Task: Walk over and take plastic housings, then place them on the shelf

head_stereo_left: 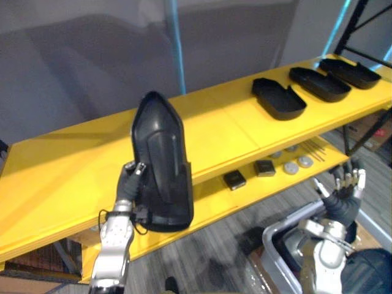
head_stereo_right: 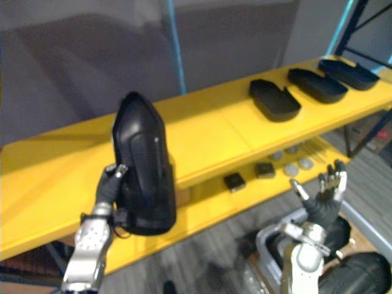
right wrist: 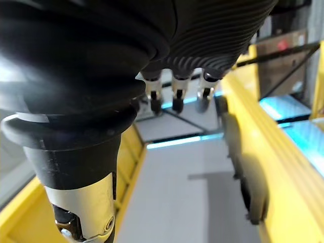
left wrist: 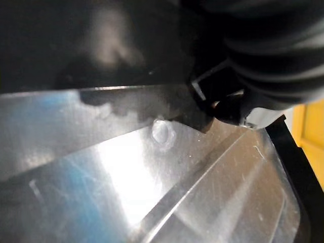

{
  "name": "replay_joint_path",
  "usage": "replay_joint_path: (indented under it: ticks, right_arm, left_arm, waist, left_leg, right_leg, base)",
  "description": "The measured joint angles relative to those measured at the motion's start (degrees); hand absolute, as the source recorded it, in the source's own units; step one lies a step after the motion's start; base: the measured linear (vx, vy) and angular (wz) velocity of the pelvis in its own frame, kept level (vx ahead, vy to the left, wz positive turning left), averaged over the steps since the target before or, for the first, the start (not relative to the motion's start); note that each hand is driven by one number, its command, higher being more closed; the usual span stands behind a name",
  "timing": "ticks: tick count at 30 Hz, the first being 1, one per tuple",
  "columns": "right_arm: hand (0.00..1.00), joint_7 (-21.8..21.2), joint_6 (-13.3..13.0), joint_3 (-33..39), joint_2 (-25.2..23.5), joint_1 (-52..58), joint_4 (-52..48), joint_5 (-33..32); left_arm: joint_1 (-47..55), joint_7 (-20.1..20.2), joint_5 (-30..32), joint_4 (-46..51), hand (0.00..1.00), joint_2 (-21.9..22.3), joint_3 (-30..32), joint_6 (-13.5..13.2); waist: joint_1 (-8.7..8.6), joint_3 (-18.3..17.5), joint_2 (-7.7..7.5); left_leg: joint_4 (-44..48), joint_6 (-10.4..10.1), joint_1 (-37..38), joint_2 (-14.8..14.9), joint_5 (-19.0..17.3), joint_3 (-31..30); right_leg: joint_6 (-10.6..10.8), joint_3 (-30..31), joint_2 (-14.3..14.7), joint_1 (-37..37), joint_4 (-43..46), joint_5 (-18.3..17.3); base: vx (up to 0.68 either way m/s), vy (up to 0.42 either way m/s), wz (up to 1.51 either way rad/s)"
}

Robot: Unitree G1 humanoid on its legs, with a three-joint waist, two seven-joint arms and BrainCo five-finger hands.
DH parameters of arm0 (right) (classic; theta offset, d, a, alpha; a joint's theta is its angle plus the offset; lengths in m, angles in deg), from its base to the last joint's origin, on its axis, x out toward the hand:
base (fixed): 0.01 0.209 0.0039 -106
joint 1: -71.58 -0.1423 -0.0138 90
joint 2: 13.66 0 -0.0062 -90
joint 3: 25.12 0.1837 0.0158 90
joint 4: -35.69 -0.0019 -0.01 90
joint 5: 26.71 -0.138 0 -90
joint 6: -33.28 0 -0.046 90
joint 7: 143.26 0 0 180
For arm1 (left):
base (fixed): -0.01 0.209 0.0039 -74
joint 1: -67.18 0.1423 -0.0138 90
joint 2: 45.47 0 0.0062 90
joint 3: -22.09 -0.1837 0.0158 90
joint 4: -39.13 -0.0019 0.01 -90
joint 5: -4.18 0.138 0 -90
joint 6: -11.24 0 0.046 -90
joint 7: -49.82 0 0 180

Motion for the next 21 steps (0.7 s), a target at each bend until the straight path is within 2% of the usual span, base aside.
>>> replay_joint_path:
  ticks: [1, 2, 3, 5, 7, 14, 15, 17, 21]
  right_arm:
    - [0.0, 0.2, 0.6, -0.9, -0.2, 0.3, 0.3, 0.7]
    - [0.0, 0.4, 1.0, -1.1, -0.2, 0.5, 0.7, 1.3]
    - [0.0, 1.5, 1.8, -0.9, -0.1, 1.3, 2.2, 2.3]
    - [0.0, 1.7, 2.5, -0.8, 0.0, 3.0, 5.3, 2.5]
    - [0.0, -0.4, 4.1, -0.9, 0.3, 5.9, 7.6, 4.6]
    - [0.0, -9.7, 6.5, -6.2, 3.3, 11.9, 11.8, 6.9]
    - [0.0, -9.8, 6.5, -6.2, 3.3, 11.9, 11.8, 6.9]
    - [0.0, -10.3, 6.6, -10.0, 4.6, 12.4, 11.7, 6.8]
    - [0.0, -11.1, 6.9, -12.7, 7.0, 13.0, 11.4, 6.7]
  left_arm:
    - [-2.1, -0.6, -0.6, -1.8, 1.0, -0.8, 0.0, 1.3]
    - [-3.3, -0.9, -2.0, -3.1, 1.0, -1.1, -0.1, 1.9]
    - [-6.0, -1.8, -4.1, -5.8, 1.0, -1.2, -0.2, 3.1]
    - [-9.1, -2.7, -7.3, -9.3, 1.0, -2.5, 0.0, 4.5]
    - [-13.9, -4.7, -11.4, -14.4, 1.0, -6.0, 0.6, 5.8]
    - [-26.4, -9.3, -25.4, -31.0, 1.0, -14.4, 4.1, 6.0]
    - [-26.4, -9.3, -25.6, -31.0, 1.0, -14.5, 4.1, 6.0]
    - [-27.0, -11.1, -31.5, -35.0, 1.0, -15.5, 4.1, 6.0]
    - [-28.0, -12.3, -35.9, -39.5, 1.0, -15.5, 4.4, 6.5]
  waist:
    - [-0.15, 0.0, 0.05]
    - [-0.39, 0.2, 0.43]
    - [-1.52, 0.5, 1.26]
    - [-2.73, 0.2, 2.0]
    - [-3.74, -0.2, 2.57]
    - [-7.76, 1.0, 1.76]
    - [-7.83, 1.1, 1.76]
    - [-9.04, 2.3, 2.58]
    - [-9.74, 4.4, 3.58]
  left_leg:
    - [0.0, -0.2, 0.0, 0.2, 0.5, 1.3]
    - [-0.1, -0.4, 0.0, 0.5, 0.8, 1.5]
    - [-0.1, -0.9, 0.0, 1.4, 1.5, 1.5]
    - [-0.1, -1.3, 0.0, 2.8, 2.2, 2.1]
    - [0.0, -1.6, 0.0, 3.9, 2.4, 3.6]
    - [0.0, -1.6, -0.1, 3.8, 2.4, 7.7]
    - [0.0, -1.6, -0.1, 3.8, 2.4, 7.7]
    - [0.2, -1.6, -1.1, 3.6, 2.4, 9.1]
    - [0.3, -1.6, -1.8, 3.1, 2.4, 10.3]
  right_leg:
    - [0.6, 0.2, -0.2, -0.8, -0.1, -1.6]
    - [1.3, 0.3, 0.0, -1.1, 0.0, -1.6]
    - [1.3, 0.3, 0.9, -1.3, 0.1, -1.7]
    - [1.1, 0.9, 2.0, -2.0, 0.3, -1.7]
    - [1.0, 2.8, 3.1, -3.4, 0.5, -1.2]
    - [2.1, 7.4, 2.8, -7.5, 3.3, -0.8]
    - [2.1, 7.4, 2.8, -7.5, 3.3, -0.8]
    - [2.5, 9.1, 2.7, -10.5, 5.0, -1.1]
    - [3.0, 10.5, 2.3, -13.9, 8.3, -2.5]
  base:
    - [-0.13, -0.091, -0.46]
    - [-0.13, -0.102, -0.3]
    - [-0.1, -0.098, -0.13]
    - [-0.06, -0.087, -0.19]
    - [-0.01, -0.056, -0.4]
    - [0.02, 0.007, -0.31]
    - [-0.01, 0.025, -0.16]
    - [-0.03, 0.018, -0.24]
    - [-0.05, 0.005, -0.15]
